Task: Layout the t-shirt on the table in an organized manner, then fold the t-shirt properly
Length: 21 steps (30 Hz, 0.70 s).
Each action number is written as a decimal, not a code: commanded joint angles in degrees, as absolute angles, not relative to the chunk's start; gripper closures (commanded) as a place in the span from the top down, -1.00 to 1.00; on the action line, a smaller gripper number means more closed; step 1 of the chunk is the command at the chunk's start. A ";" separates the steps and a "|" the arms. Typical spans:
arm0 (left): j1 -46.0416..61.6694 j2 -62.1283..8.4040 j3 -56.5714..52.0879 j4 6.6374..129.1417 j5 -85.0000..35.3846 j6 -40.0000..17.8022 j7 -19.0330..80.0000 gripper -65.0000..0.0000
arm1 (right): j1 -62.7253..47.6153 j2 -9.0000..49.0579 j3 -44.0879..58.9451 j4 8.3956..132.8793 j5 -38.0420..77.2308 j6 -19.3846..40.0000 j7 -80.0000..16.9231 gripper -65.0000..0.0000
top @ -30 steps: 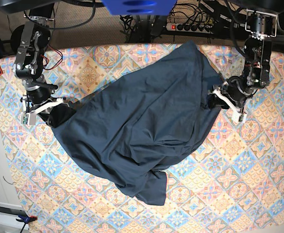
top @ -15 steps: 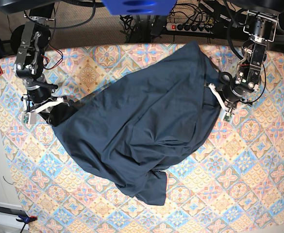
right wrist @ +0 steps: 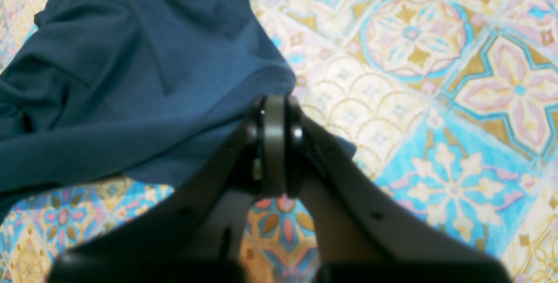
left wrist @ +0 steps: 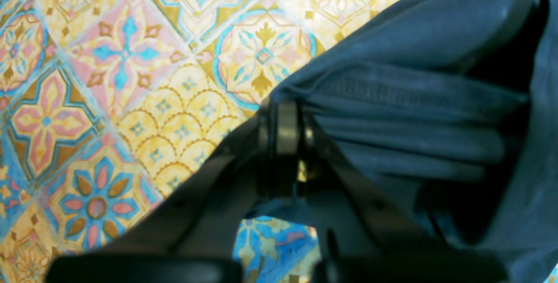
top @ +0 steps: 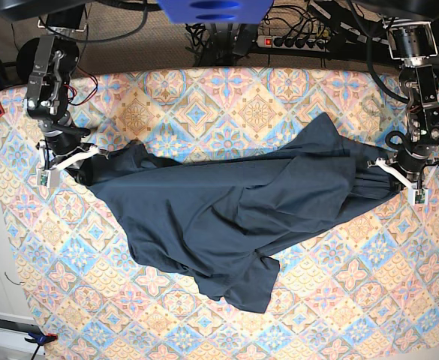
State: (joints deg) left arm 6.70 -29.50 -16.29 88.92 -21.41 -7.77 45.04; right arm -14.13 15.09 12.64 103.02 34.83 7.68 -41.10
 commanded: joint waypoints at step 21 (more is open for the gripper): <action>4.53 -31.08 -24.04 75.74 -29.85 -6.99 44.00 -0.74 | -10.59 13.41 21.49 104.40 26.59 7.60 -39.34 -0.98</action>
